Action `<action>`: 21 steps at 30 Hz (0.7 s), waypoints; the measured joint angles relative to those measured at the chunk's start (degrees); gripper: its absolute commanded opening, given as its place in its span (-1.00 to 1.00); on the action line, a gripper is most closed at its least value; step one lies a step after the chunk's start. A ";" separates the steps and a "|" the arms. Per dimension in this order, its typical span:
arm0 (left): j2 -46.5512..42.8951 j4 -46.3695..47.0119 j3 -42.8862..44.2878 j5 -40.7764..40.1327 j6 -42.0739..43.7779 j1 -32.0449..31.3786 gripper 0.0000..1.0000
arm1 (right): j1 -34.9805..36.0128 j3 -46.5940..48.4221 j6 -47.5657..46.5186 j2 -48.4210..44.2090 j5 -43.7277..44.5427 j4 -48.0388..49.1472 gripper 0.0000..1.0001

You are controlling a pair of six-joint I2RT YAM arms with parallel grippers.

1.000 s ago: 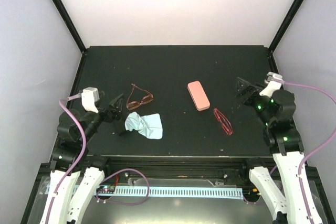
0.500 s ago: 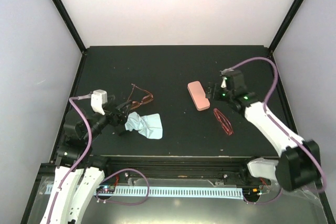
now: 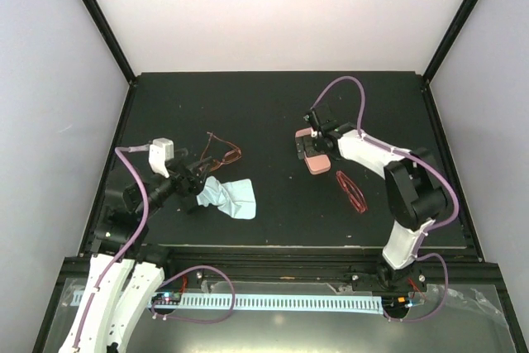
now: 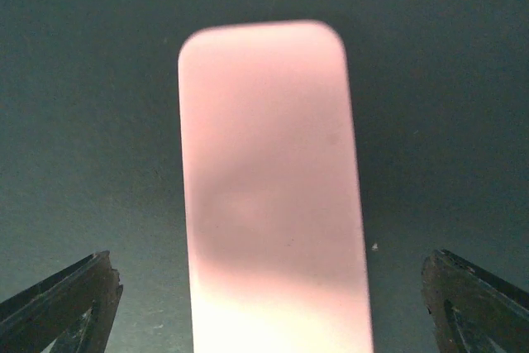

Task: Organize the sunglasses
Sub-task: Pick up the sunglasses case from the center of the board.

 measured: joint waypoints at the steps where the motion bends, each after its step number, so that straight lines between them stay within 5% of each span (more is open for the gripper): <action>1: 0.20 0.00 -0.07 0.13 -0.15 0.00 0.98 | 0.17 0.22 -0.39 1.31 0.02 -0.24 1.00; 7: 0.59 0.04 -0.70 0.63 -0.79 0.02 0.98 | 0.55 0.22 -1.75 5.97 -0.09 -2.47 0.94; 14: 1.09 0.37 -1.16 1.22 -1.55 0.04 0.98 | 0.52 0.20 -2.64 6.80 -2.01 -4.00 0.32; 21: 1.55 0.96 -2.08 2.27 -2.91 0.04 0.98 | 0.50 0.20 -2.71 6.67 -2.60 -3.93 0.21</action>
